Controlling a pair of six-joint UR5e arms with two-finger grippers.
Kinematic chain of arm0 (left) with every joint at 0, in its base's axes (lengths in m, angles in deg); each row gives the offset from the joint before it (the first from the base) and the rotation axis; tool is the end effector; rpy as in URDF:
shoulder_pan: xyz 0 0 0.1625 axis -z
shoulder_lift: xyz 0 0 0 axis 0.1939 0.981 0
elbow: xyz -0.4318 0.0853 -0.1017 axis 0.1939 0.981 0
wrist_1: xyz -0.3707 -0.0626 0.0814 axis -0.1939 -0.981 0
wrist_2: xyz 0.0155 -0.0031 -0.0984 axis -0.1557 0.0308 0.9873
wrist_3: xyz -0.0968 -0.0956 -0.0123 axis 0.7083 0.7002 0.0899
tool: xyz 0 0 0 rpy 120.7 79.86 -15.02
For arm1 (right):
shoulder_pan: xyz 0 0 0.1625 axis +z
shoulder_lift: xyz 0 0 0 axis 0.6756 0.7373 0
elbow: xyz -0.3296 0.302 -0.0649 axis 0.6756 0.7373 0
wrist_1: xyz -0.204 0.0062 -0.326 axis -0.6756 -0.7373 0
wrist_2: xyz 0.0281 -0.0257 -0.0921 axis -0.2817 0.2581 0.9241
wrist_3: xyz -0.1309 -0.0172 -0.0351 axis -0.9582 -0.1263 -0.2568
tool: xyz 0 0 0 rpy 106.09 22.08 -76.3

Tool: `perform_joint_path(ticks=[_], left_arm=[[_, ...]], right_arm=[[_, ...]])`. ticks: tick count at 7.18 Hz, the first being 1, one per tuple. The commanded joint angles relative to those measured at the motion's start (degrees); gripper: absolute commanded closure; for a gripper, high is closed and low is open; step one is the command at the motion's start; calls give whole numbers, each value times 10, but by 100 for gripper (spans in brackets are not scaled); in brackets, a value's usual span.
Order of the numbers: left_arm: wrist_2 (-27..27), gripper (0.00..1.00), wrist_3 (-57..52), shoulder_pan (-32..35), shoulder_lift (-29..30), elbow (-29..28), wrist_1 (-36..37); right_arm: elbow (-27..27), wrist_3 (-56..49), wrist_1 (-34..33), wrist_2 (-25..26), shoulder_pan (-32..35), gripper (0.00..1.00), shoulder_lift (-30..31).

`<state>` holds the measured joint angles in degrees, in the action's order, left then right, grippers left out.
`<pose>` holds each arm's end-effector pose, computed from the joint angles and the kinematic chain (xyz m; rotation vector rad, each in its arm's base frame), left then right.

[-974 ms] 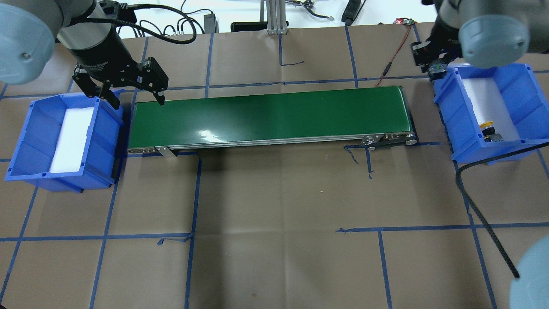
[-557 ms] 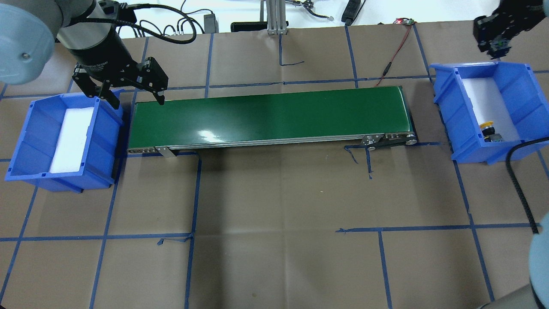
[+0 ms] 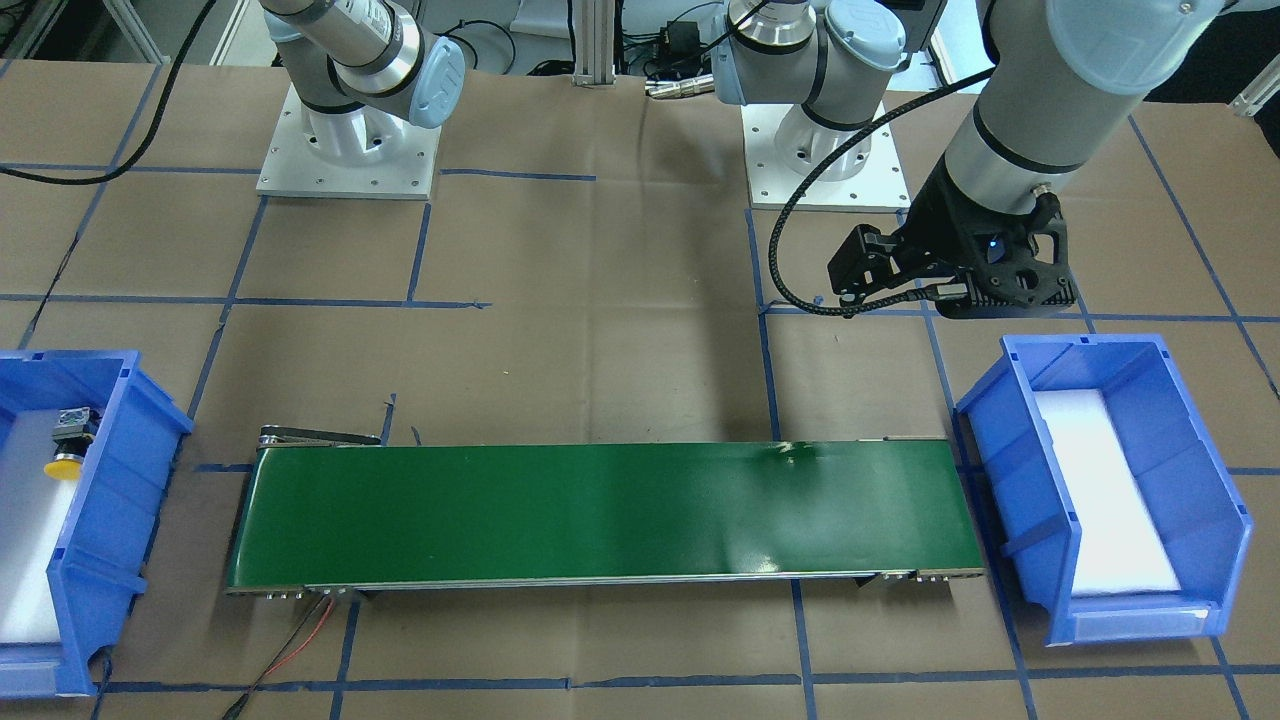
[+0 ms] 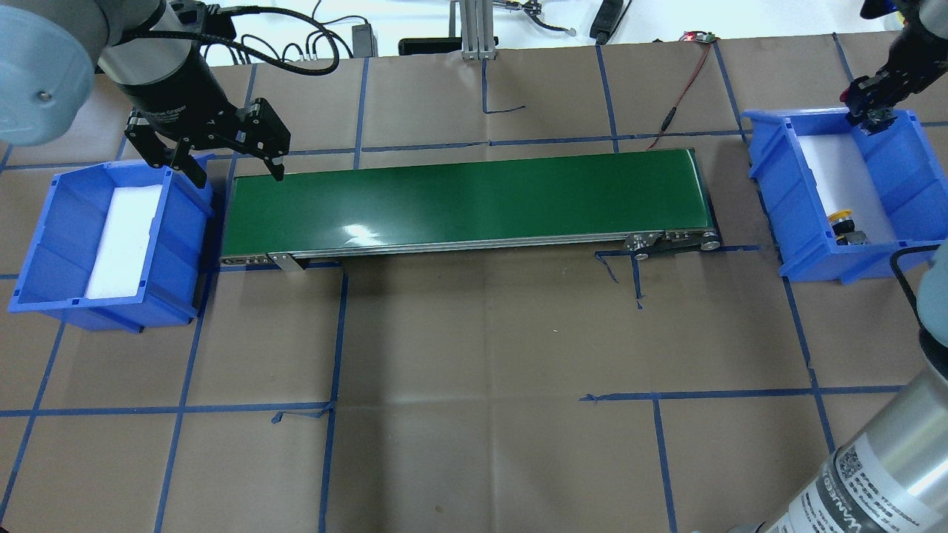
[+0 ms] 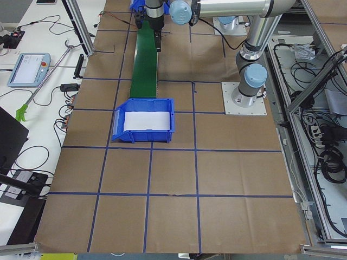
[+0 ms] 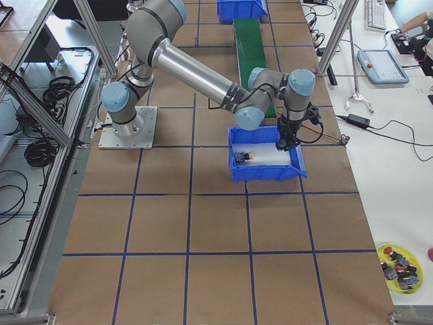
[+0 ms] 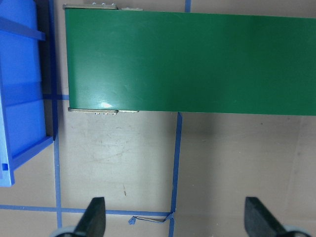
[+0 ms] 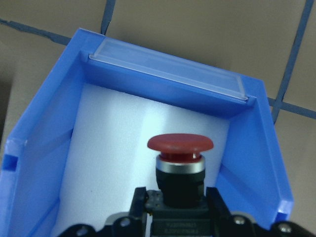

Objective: Transport two buttons from left to right
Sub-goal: 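Lower the red button into the blue bin beside the yellow one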

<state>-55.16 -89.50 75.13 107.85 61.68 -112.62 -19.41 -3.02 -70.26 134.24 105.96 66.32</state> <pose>-0.1023 -0.4985 0.4548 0.0821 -3.1313 -0.0821 -0.1948 -0.6776 0.3081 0.4347 -3.0341 0.0729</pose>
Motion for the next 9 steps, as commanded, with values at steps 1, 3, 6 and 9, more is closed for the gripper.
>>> perform_joint_path(ticks=[1, 3, 6, 9], left_arm=[[0, 0, 0, 0, -1, 2, 0], [-1, 0, -9, -1, -1, 3, 1], [-1, 0, -8, -1, -1, 3, 1], [-1, 0, -8, -1, -1, 3, 1]], right_arm=[[-24, 1, -16, -2, 2, 95, -28], [-69, 31, -81, 0, 2, 95, -26], [-83, 71, -82, 0, 2, 95, -21], [-89, 73, -82, 0, 2, 66, -19]])
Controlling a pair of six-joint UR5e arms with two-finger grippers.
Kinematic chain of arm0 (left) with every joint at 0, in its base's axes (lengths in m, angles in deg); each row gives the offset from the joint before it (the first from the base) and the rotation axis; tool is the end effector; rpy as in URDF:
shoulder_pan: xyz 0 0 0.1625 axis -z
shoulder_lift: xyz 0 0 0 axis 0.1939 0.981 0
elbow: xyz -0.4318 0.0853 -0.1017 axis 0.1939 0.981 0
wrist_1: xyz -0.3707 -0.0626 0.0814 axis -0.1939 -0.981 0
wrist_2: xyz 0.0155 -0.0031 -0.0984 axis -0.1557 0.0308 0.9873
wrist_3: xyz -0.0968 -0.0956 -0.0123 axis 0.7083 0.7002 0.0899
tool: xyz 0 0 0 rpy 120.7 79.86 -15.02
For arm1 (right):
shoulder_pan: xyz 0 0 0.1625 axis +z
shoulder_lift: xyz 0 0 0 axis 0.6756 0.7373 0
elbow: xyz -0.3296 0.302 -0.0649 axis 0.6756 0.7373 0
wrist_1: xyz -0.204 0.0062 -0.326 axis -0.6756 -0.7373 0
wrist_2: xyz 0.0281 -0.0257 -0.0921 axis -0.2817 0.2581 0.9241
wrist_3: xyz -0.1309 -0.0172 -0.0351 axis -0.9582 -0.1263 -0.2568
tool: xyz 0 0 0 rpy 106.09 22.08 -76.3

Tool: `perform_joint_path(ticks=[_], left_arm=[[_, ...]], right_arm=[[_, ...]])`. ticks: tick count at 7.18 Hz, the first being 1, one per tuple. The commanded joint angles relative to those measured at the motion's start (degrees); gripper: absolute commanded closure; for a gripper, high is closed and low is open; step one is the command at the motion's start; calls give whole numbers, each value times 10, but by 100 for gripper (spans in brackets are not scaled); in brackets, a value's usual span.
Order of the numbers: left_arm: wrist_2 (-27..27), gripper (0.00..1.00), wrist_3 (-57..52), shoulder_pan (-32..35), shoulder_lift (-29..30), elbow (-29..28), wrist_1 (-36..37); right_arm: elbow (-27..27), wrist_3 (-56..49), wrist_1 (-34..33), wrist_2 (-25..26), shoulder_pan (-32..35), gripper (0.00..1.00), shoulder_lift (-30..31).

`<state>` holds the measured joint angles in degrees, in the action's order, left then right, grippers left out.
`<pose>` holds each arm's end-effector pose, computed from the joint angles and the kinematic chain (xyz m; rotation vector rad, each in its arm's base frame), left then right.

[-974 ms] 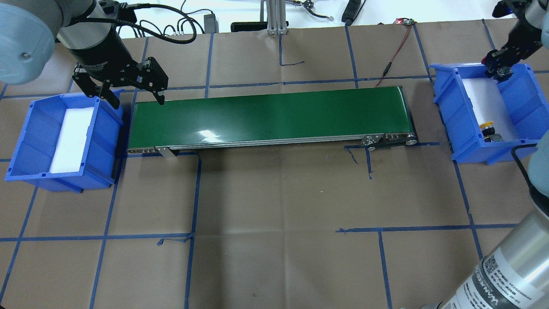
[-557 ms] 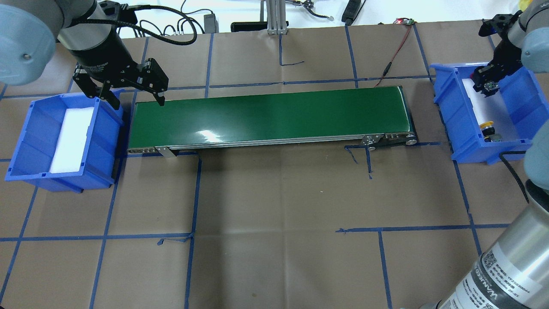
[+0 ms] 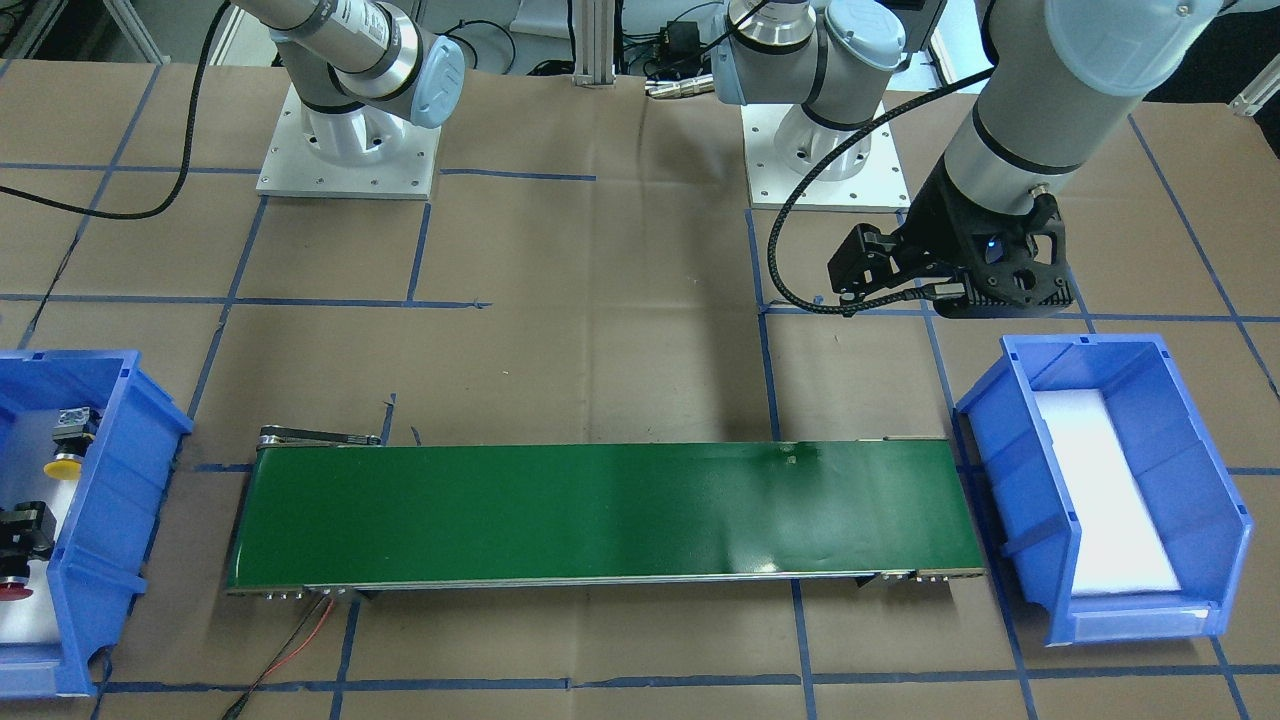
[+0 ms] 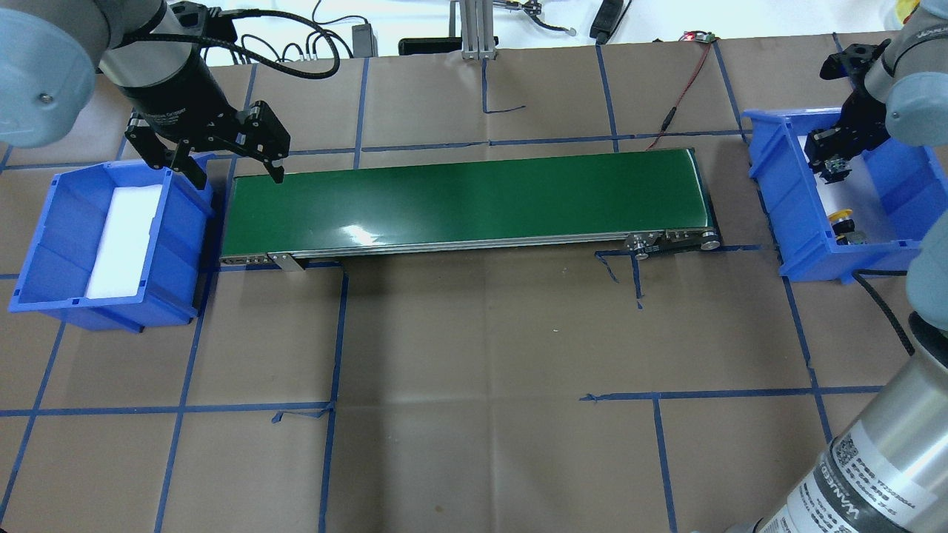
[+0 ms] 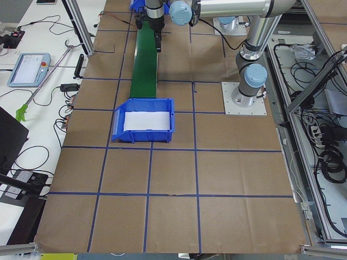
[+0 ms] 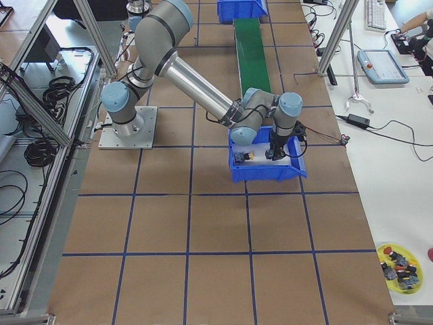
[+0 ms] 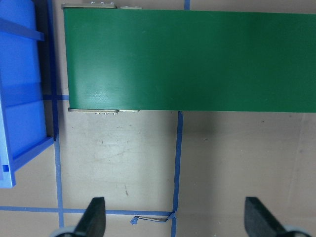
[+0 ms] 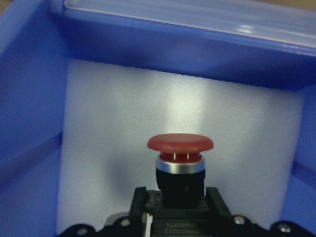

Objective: Transport two buttons from left to right
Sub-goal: 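Lower the red button into the blue bin beside the yellow one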

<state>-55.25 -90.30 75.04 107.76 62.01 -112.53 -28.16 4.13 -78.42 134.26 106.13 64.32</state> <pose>-0.1014 -0.4975 0.4531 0.0627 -3.1327 -0.0863 -0.1843 -0.6609 0.2325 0.2526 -3.0817 0.0207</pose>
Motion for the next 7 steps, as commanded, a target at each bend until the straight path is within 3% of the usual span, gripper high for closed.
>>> perform_joint_path(ticks=[1, 4, 6, 7], left_arm=[[0, 0, 0, 0, 0, 0, 0], [0, 0, 2, 0, 0, -1, 0], [1, 0, 2, 0, 0, -1, 0], [0, 0, 3, 0, 0, -1, 0]], right_arm=[[0, 3, 0, -3, 0, 5, 1], [11, 2, 7, 1, -1, 1, 15], [20, 6, 26, 5, 1, 0, 88], [27, 27, 74, 6, 3, 0, 128]])
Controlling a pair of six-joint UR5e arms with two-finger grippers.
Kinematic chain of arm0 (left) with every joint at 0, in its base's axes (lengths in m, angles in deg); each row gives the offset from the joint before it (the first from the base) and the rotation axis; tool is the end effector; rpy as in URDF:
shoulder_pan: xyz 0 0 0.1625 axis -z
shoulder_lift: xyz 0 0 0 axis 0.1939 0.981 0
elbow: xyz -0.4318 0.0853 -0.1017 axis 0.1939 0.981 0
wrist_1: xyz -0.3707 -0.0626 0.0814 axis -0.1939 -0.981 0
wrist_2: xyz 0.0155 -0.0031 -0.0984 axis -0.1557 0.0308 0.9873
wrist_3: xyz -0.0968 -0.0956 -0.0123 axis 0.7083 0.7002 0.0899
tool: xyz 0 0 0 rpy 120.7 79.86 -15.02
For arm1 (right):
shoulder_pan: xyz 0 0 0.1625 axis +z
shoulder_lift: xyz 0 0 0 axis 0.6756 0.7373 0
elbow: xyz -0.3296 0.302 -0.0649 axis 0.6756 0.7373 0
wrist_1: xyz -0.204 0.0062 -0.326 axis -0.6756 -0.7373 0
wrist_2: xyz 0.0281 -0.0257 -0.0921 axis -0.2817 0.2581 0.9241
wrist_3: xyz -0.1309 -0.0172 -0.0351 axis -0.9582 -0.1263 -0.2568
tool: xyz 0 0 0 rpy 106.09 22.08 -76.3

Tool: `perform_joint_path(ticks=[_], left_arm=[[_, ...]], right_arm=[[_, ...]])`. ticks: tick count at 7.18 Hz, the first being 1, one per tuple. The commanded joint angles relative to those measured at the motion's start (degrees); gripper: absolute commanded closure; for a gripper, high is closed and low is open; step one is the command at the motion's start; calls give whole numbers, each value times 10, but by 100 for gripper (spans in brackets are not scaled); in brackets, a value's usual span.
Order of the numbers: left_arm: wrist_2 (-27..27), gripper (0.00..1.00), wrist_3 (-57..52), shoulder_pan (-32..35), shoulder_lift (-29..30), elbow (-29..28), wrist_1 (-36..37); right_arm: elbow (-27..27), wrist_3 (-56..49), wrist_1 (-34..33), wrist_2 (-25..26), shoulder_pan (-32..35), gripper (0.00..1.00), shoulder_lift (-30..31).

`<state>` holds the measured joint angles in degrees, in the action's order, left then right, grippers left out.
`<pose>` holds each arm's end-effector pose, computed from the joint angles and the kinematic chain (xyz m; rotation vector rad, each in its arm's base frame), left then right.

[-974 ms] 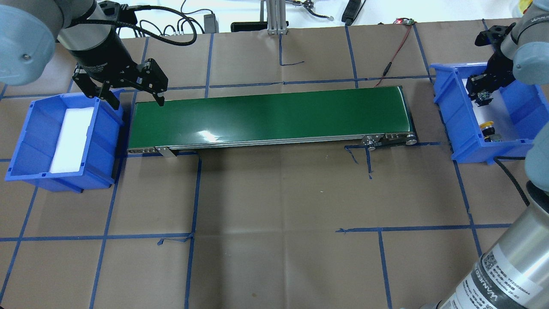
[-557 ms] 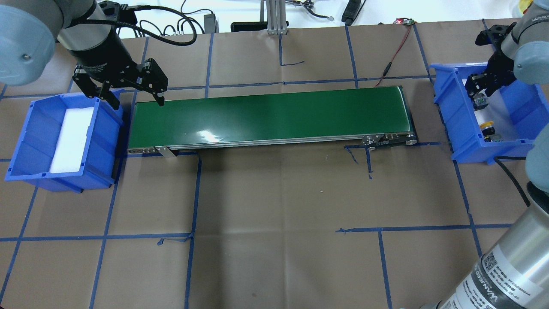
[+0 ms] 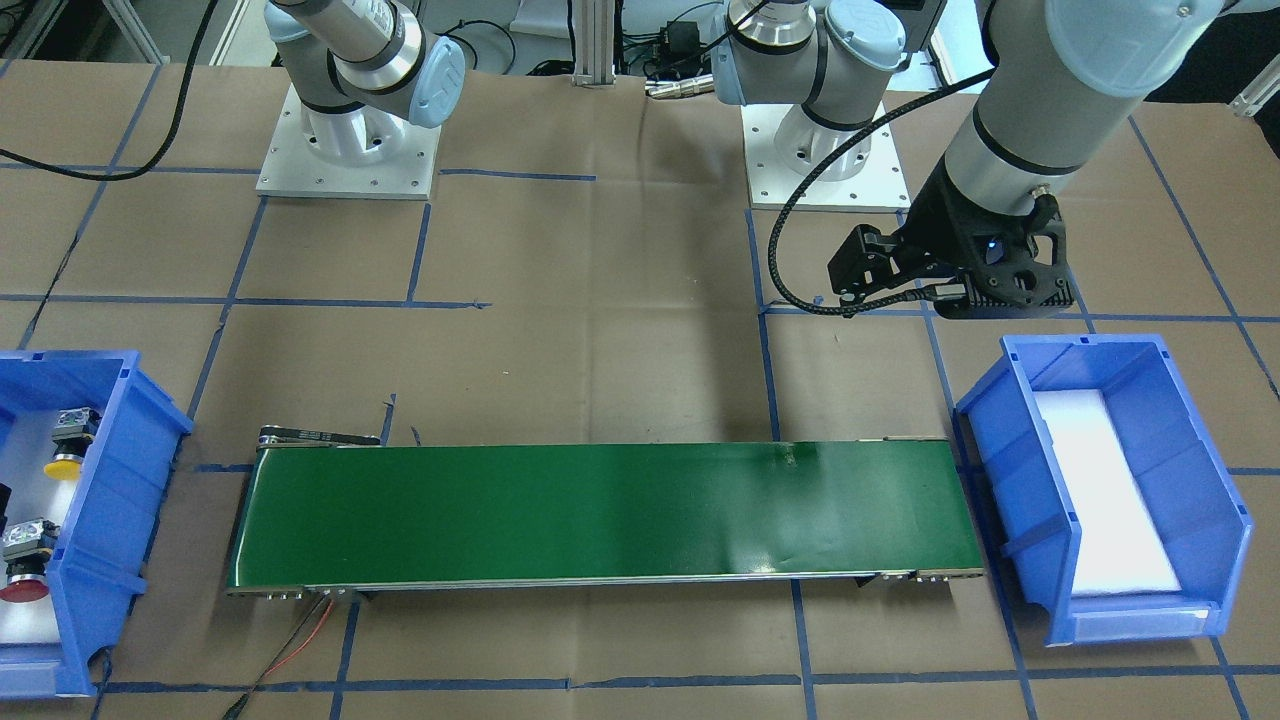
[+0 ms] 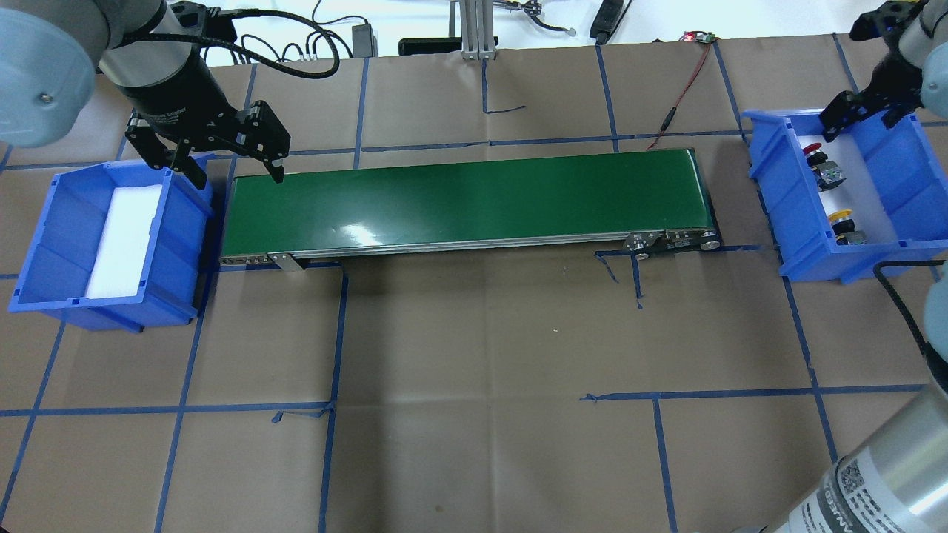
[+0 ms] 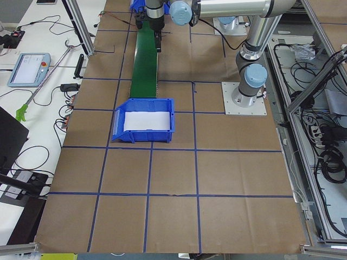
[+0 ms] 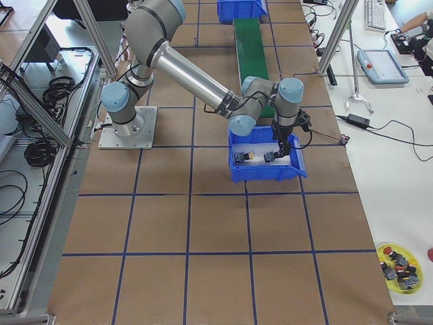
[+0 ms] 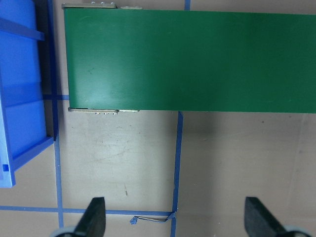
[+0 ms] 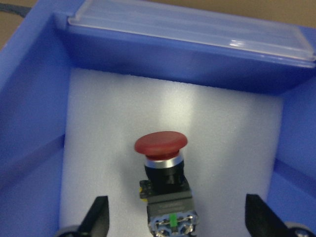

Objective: Transport two buttons from left to right

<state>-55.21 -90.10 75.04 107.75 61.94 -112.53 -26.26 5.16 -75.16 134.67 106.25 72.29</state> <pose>-0.1014 -0.4977 0.4537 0.0681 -3.1321 -0.0840 -0.1771 -0.6474 0.3337 0.2191 -3.0152 0.1661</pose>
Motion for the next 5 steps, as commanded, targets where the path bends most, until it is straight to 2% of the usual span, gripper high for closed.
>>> perform_joint_path(ticks=[1, 3, 5], left_arm=[[0, 0, 2, 1, -1, 0, 0], [0, 0, 3, 1, -1, 0, 0], [-3, 0, 4, 0, -1, 0, 0]], right_arm=[[7, 80, 99, 0, 16, 0, 95], [4, 226, 207, -2, 95, 0, 160], [-15, 345, 218, -2, 200, 0, 214]])
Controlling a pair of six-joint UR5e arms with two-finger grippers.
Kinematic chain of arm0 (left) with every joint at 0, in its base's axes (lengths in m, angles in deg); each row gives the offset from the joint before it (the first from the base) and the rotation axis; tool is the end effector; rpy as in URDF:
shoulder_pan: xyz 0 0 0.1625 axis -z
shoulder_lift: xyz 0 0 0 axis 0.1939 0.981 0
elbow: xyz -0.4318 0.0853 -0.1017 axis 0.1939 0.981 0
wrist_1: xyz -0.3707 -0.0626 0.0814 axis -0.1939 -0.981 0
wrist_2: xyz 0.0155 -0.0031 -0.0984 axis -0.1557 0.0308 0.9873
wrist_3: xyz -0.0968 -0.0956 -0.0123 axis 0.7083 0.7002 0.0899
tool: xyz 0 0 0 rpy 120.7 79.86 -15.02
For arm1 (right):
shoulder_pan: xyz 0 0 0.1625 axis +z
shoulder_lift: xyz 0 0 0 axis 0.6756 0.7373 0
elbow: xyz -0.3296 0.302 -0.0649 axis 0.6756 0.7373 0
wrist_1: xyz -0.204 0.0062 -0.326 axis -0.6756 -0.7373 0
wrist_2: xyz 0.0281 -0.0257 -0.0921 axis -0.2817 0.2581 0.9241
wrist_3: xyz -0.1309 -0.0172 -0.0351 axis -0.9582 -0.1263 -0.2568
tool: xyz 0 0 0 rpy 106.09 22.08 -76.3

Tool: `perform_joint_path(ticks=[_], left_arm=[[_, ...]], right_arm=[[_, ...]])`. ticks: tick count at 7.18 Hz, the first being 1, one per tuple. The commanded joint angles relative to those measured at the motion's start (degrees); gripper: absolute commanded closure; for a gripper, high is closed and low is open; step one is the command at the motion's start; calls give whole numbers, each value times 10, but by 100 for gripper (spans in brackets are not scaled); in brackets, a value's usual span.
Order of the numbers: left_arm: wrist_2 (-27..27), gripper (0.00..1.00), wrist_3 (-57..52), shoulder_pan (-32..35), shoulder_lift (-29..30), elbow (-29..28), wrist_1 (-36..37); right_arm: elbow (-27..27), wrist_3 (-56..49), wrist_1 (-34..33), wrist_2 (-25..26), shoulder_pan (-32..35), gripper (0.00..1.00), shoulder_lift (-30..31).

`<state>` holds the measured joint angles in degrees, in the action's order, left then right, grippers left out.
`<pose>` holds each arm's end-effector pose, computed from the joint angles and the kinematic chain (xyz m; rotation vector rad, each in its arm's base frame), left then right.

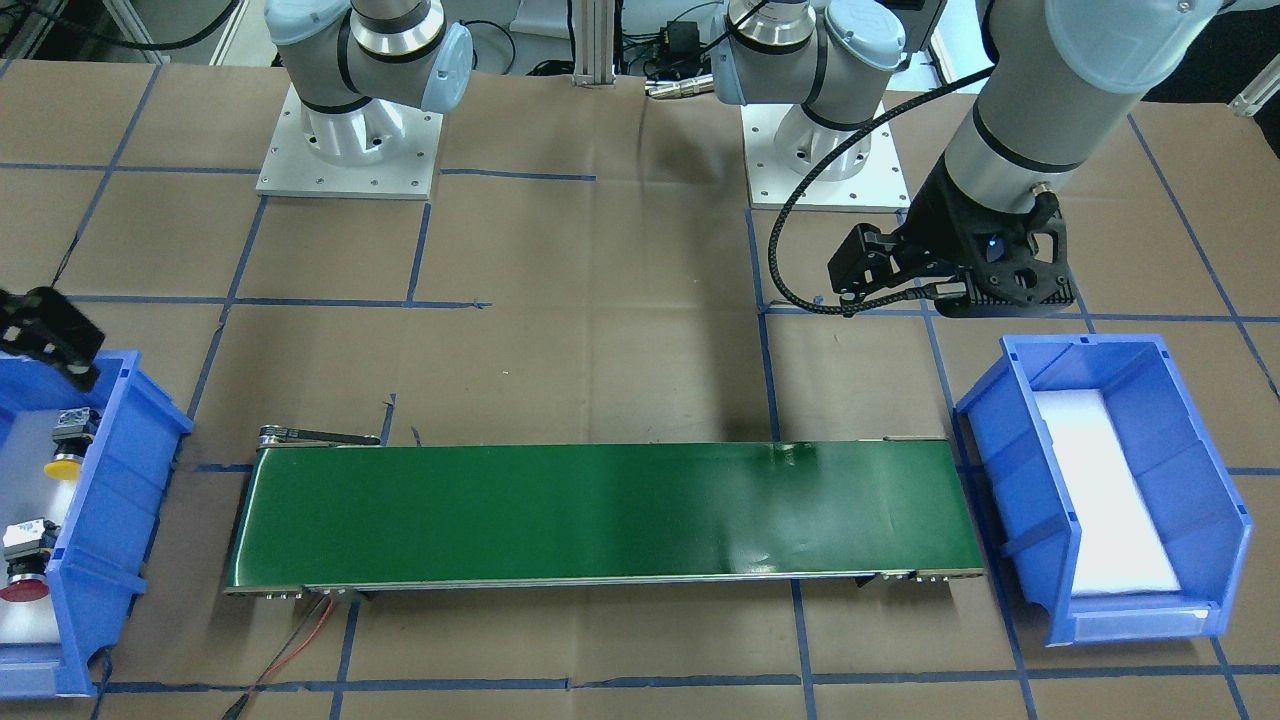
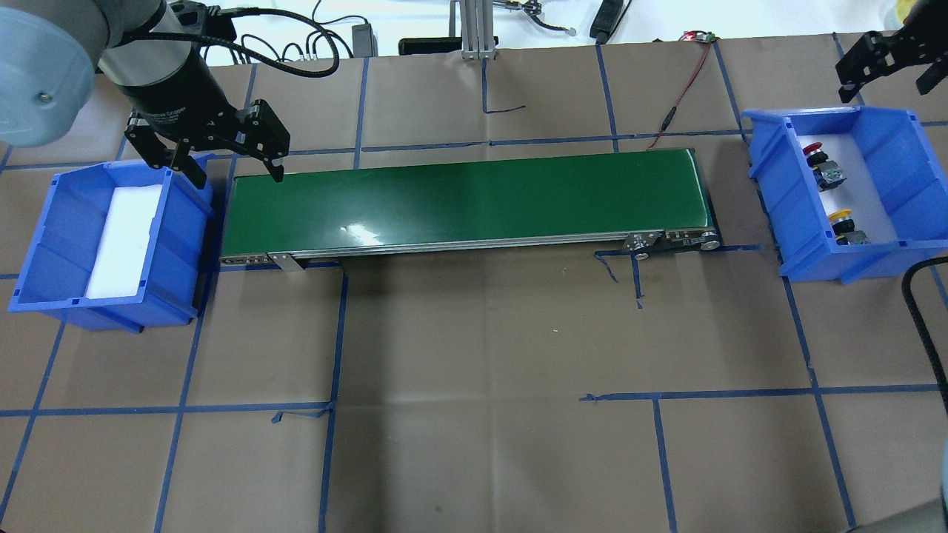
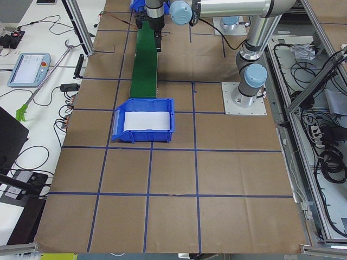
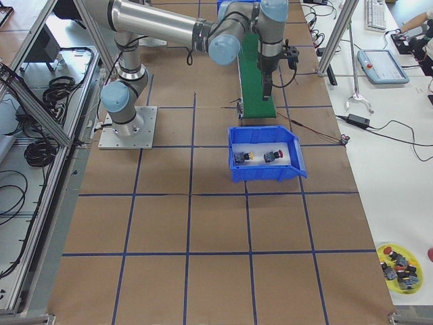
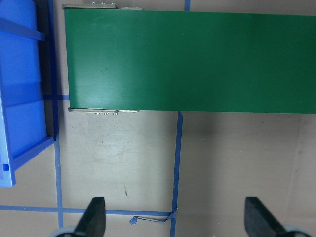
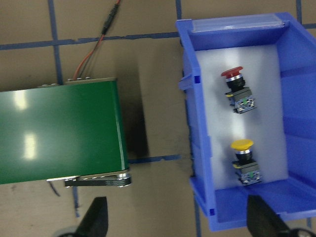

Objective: Transport two buttons from left to right

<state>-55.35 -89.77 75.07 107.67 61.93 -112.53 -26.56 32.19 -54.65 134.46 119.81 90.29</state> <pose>-0.1014 -0.4972 0.4545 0.0763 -3.1346 -0.0818 0.0070 -0.5516 0.4787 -0.1367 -3.0785 0.1461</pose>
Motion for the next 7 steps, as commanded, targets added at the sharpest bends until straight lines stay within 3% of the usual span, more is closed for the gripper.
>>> perform_joint_path(ticks=[1, 3, 7], left_arm=[[-2, 0, 1, 0, 0, 0, 0], [-3, 0, 2, 0, 0, -1, 0], [-2, 0, 2, 0, 1, -1, 1]], right_arm=[[-49, 120, 12, 0, 114, 0, 56], [-125, 158, -12, 0, 151, 0, 89], [-122, 158, -7, -3, 154, 0, 93]])
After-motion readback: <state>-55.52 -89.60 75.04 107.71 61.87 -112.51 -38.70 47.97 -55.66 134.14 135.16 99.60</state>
